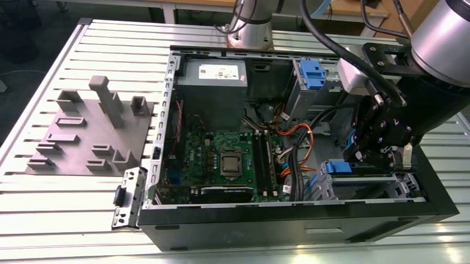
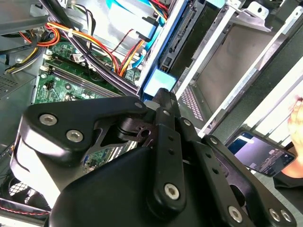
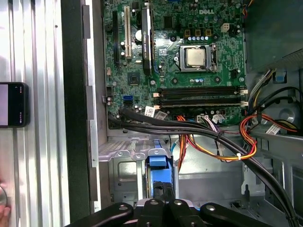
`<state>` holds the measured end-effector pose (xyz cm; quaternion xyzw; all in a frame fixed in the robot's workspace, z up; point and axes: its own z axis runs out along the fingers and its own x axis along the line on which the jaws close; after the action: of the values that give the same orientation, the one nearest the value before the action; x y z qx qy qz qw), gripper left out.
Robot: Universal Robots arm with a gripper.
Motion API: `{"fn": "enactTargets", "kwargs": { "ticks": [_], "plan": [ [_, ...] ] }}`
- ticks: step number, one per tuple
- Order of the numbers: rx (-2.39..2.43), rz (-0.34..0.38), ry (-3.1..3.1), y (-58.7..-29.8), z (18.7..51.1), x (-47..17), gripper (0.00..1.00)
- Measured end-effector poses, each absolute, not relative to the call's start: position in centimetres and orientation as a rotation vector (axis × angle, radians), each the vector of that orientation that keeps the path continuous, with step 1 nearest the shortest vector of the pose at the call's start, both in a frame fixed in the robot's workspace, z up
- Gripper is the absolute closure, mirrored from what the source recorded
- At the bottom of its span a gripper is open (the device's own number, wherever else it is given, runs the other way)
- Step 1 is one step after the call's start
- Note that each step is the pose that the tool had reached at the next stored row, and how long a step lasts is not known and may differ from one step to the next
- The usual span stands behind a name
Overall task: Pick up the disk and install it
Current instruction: 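Insert the first disk wire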
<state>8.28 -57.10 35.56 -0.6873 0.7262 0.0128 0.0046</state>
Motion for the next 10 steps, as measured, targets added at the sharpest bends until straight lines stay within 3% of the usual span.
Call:
{"fn": "enactTargets", "kwargs": {
  "ticks": [10],
  "plan": [
    [-2.155, 0.045, 2.277, -57.1, 35.5, 10.4, 0.89]
  ]
}}
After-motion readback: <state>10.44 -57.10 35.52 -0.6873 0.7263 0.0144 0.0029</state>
